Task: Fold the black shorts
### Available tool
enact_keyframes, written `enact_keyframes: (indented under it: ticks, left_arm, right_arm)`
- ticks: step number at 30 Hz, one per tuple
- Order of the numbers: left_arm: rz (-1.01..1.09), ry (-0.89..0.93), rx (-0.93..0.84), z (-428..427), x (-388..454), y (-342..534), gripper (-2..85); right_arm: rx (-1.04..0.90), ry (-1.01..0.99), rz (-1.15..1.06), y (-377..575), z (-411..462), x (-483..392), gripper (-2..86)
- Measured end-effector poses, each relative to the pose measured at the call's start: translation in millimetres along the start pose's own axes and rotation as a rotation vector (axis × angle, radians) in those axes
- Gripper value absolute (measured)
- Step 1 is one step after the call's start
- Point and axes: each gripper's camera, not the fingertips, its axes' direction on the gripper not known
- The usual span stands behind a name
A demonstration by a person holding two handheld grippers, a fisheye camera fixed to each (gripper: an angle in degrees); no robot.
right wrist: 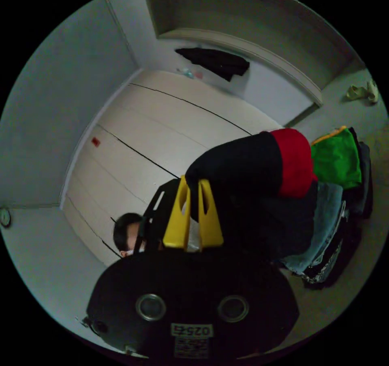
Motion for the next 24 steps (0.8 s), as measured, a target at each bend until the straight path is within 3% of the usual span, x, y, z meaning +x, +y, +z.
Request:
enact_keyframes:
  ticks: [3,6,9,11,15,17,18,20,24]
  left_arm:
    - [-0.145,-0.279,0.078,-71,-51,46,1.3]
    - [-0.293,-0.354,0.215,-135,-93,100,1.2]
    - [-0.267,-0.284,0.283,-161,-96,130,1.2]
    - [-0.257,-0.291,0.282,-166,-90,136,1.2]
    - [-0.314,-0.553,0.186,-174,-85,142,1.4]
    - [-0.311,-0.439,0.211,-176,-89,145,1.5]
    - [-0.323,-0.364,0.221,-176,-93,147,1.5]
    - [-0.333,-0.374,0.221,-176,-93,150,1.6]
    - [-0.231,-0.479,0.138,-179,-61,160,1.6]
  right_arm:
    - [-0.172,0.154,0.129,-8,52,61,-0.4]
    - [-0.369,0.243,0.23,-1,123,127,-0.4]
    - [-0.441,0.099,0.19,6,162,163,-0.4]
    - [-0.439,0.094,0.18,12,156,187,-0.4]
    - [-0.348,0.288,0.402,51,82,288,-0.3]
    - [-0.37,0.388,0.452,72,54,329,-0.1]
    - [-0.357,0.278,0.457,83,43,349,0.1]
    - [-0.274,0.158,0.398,93,36,362,0.5]
    - [-0.327,0.234,0.178,79,42,354,3.8]
